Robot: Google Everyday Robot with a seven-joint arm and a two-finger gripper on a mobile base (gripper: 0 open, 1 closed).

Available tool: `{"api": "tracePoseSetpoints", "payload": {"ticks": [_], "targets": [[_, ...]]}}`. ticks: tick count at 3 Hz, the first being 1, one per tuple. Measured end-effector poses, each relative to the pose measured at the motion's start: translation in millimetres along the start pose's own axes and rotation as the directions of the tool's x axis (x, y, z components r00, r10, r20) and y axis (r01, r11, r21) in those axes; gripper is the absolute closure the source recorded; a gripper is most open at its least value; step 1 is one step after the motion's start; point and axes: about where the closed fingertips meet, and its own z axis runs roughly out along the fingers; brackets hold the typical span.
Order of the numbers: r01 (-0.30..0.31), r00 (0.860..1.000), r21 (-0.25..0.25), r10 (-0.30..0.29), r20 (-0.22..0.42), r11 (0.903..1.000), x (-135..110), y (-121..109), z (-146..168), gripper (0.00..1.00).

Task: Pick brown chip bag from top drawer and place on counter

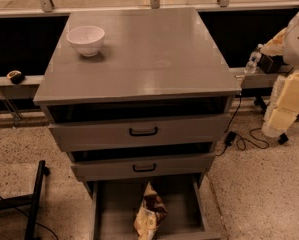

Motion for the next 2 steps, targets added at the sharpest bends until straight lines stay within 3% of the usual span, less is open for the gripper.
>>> {"api": "tracePoseSetpoints", "payload": {"ticks": [1, 2], "targets": [[0.000, 1.000, 0.000, 0.000, 0.000, 1.0000, 0, 0, 0, 0.00], [-0.054, 0.998, 0.007, 0.054, 0.018, 0.9985, 2, 4, 22, 0.00]]}}
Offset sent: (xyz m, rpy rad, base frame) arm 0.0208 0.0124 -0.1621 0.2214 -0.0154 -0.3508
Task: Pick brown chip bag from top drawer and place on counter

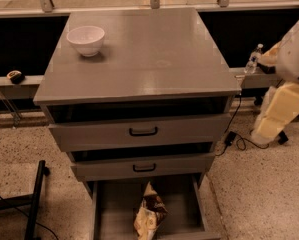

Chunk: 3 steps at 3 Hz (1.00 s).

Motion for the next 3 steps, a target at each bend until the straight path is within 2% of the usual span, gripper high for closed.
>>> {"api": "tracePoseSetpoints", "payload": {"ticks": [1, 2, 3], "targets": [[-0.143, 0.986, -0.040, 0.146, 0.078, 0.9889, -3, 32, 53, 0.00], [-0.264, 0.935, -0.130, 0.287, 0.211, 0.9558, 4, 54, 102, 0.00], [-0.280, 0.912, -0.159, 0.314, 0.263, 0.9467, -3, 58, 104, 0.00]]}}
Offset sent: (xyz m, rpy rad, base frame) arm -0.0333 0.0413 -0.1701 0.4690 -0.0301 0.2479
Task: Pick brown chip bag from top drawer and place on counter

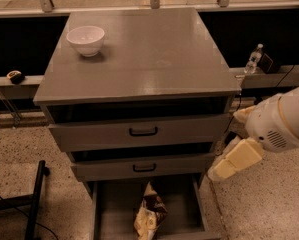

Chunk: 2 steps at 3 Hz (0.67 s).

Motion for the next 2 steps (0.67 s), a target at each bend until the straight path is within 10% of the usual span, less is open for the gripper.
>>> {"api": "tracePoseSetpoints", "payload": {"ticks": [1, 2], "targets": [[-0.053, 0.992, -0.021, 0.055, 0.114, 0.9984, 27, -8, 28, 0.00], [-0.141, 0.940, -0.075, 0.158, 0.302, 0.9871, 58, -5, 81, 0.00]]}}
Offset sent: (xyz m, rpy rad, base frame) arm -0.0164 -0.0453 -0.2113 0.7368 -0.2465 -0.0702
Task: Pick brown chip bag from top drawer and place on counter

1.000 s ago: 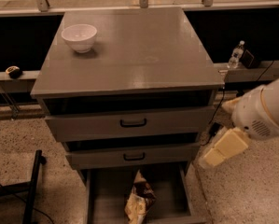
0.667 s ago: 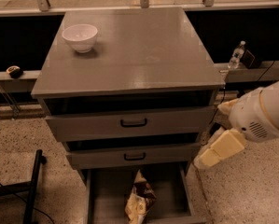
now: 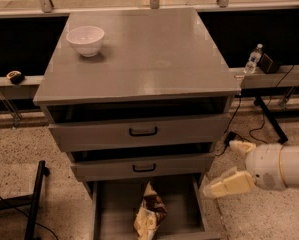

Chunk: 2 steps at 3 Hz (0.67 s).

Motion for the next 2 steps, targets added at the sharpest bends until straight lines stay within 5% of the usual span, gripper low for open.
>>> {"api": "tracePoseSetpoints", "payload": {"ticks": [1, 2], "targets": [[0.025, 0.980, -0.054, -0.014, 0.201, 0.9982, 32, -23, 25, 0.00], [0.028, 0.978, -0.072, -0.013, 0.206, 0.9970, 44, -22, 38, 0.00]]}}
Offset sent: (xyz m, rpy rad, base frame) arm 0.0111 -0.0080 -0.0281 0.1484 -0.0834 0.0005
